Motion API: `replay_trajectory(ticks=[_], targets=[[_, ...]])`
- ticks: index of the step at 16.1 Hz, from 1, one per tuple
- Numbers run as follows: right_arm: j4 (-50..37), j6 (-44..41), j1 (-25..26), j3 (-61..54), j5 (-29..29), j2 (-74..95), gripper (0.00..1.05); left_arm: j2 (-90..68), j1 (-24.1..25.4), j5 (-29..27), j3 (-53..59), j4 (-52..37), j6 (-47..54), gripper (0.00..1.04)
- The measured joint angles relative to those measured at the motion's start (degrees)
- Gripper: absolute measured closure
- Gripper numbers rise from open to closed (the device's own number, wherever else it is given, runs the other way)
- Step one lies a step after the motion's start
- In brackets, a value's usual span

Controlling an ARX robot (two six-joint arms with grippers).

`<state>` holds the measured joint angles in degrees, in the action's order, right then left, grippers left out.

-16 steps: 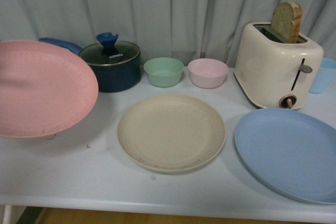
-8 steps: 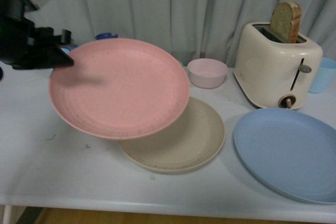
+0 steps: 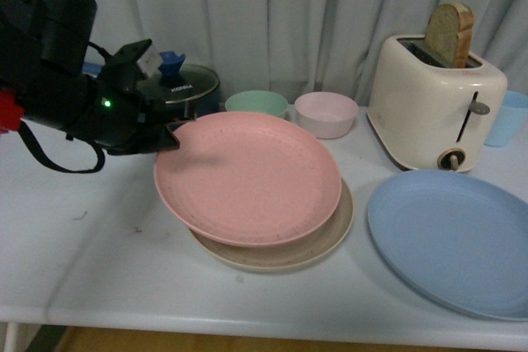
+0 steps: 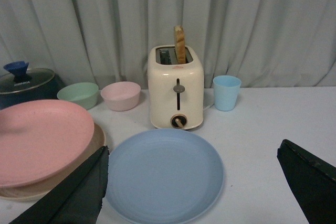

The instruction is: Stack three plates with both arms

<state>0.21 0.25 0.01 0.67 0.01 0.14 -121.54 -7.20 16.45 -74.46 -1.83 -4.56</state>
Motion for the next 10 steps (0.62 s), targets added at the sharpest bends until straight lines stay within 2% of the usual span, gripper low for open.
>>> replay_trajectory(ticks=[2,3,6,10], targets=[[0.0,0.0,0.0,0.0,0.0,0.0,0.06,-4.8,-2.8,-1.5,-2.8,1.2,-0.7,1.02],[0.0,0.0,0.0,0.0,0.0,0.0,0.06,-6.4,-3.3,-2.6,-3.8,0.9,-1.1,0.80],[0.0,0.0,0.0,0.0,0.0,0.0,0.06,-4.7,-3.1,-1.0,-2.0,-0.4,-0.8,0.53],[0.0,0.0,0.0,0.0,0.0,0.0,0.06,6.5,-1.4,0.7,6.1,-5.6,3.2,0.21]])
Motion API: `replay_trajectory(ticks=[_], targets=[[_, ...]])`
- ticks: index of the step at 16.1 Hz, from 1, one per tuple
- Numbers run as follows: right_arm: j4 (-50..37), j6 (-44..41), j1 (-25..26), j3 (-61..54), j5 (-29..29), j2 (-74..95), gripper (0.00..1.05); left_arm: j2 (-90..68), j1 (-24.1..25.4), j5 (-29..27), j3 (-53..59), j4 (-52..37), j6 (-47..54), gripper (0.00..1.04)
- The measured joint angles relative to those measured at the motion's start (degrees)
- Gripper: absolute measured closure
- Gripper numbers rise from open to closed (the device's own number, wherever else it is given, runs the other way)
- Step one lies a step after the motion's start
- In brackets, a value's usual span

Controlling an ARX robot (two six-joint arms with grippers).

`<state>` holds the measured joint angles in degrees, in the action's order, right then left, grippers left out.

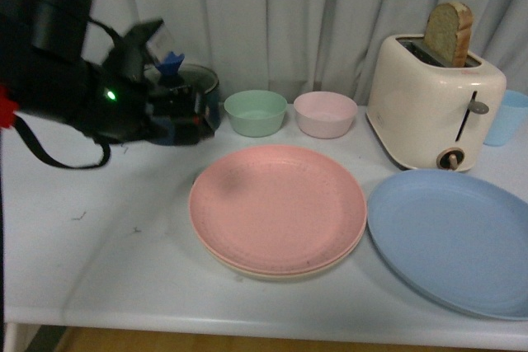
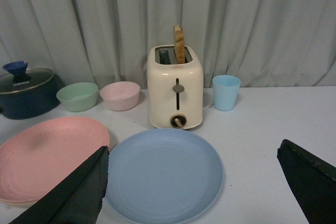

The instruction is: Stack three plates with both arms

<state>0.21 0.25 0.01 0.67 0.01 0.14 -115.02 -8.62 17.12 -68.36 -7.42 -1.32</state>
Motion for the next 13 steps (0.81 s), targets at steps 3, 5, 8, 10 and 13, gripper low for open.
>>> replay_trajectory(ticks=[3,5,8,10,13], targets=[[0.0,0.0,0.0,0.0,0.0,0.0,0.06,17.3,2.3,-0.8,12.3,-12.0,6.5,0.08],[0.0,0.0,0.0,0.0,0.0,0.0,0.06,17.2,1.4,-9.3,16.1,-27.1,6.4,0.15],[0.0,0.0,0.0,0.0,0.0,0.0,0.06,20.4,2.1,-22.7,34.6,-48.8,2.7,0.47],[0.0,0.0,0.0,0.0,0.0,0.0,0.06,27.6,3.7,-22.8,39.1,-52.9,1.9,0.66],[0.0,0.0,0.0,0.0,0.0,0.0,0.06,34.6,4.4,-20.9,50.0,-52.4,1.7,1.03]])
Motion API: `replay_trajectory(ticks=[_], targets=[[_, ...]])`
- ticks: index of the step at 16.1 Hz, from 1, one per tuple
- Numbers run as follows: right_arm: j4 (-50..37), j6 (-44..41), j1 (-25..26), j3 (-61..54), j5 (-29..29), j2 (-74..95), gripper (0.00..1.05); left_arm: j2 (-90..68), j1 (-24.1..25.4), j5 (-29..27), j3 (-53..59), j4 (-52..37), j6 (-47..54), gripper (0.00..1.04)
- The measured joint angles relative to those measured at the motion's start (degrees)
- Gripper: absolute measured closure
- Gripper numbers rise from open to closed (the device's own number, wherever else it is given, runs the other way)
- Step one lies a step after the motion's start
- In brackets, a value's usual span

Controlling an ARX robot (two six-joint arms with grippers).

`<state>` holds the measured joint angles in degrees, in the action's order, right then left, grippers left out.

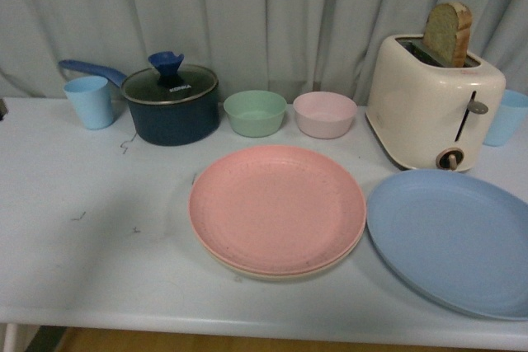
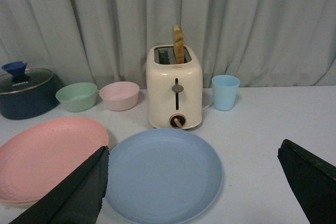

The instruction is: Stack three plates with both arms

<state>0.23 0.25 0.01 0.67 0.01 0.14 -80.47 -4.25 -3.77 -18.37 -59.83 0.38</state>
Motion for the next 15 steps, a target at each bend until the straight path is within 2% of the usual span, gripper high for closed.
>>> replay_trajectory(ticks=[2,4,5,15], targets=[[0.0,0.0,0.0,0.0,0.0,0.0,0.06,5.2,0.9,0.4,3.4,0.2,-0.2,1.03],[0.0,0.0,0.0,0.0,0.0,0.0,0.06,9.0,3.8,3.1,5.5,0.9,-0.2,1.03],[0.0,0.0,0.0,0.0,0.0,0.0,0.06,9.4,4.3,3.3,7.5,-2.1,-0.2,1.03],[0.0,0.0,0.0,0.0,0.0,0.0,0.06,24.8,4.2,3.7,15.2,8.5,-0.2,1.03]])
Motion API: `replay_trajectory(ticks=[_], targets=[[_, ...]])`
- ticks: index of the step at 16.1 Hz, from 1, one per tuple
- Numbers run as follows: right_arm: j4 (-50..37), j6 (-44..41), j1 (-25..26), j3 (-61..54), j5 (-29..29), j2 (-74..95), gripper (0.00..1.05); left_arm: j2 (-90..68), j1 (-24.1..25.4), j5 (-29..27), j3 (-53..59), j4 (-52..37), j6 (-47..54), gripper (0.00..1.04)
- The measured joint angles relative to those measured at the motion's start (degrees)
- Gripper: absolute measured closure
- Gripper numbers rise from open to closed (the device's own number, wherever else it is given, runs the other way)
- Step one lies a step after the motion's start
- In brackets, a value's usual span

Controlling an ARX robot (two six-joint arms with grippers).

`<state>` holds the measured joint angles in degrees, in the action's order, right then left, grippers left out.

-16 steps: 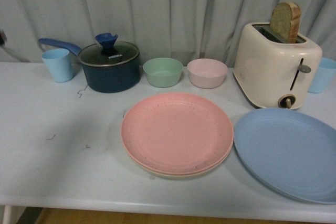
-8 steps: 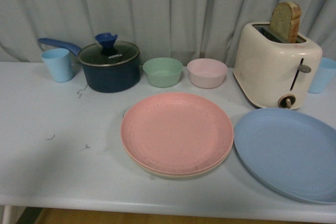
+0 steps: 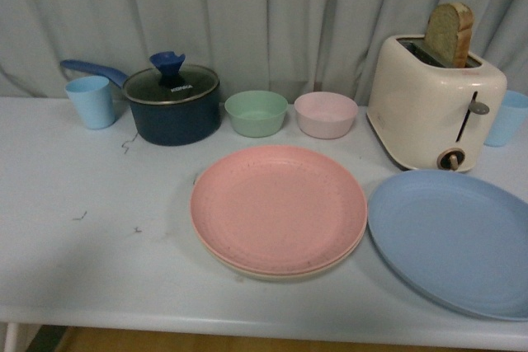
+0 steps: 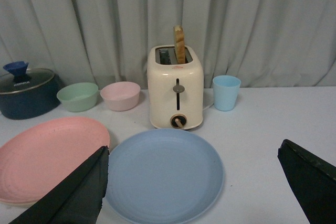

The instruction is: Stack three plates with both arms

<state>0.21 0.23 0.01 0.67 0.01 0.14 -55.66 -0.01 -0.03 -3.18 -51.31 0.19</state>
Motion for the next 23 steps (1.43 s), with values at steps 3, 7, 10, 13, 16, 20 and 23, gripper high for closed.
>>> replay_trajectory(ticks=[3,7,10,13,16,20,23], targets=[[0.0,0.0,0.0,0.0,0.0,0.0,0.06,6.8,0.0,0.0,1.3,5.1,0.0,1.03],[0.0,0.0,0.0,0.0,0.0,0.0,0.06,20.6,0.0,0.0,2.5,17.2,0.0,1.03],[0.0,0.0,0.0,0.0,0.0,0.0,0.06,28.2,0.0,0.0,2.5,24.2,0.0,1.03],[0.0,0.0,0.0,0.0,0.0,0.0,0.06,34.1,0.0,0.0,2.5,29.8,0.0,1.03],[0.0,0.0,0.0,0.0,0.0,0.0,0.06,38.6,0.0,0.0,2.5,34.2,0.0,1.03],[0.0,0.0,0.0,0.0,0.0,0.0,0.06,43.6,0.0,0.0,2.5,39.2,0.0,1.03],[0.0,0.0,0.0,0.0,0.0,0.0,0.06,46.8,0.0,0.0,2.5,43.1,0.0,1.03]])
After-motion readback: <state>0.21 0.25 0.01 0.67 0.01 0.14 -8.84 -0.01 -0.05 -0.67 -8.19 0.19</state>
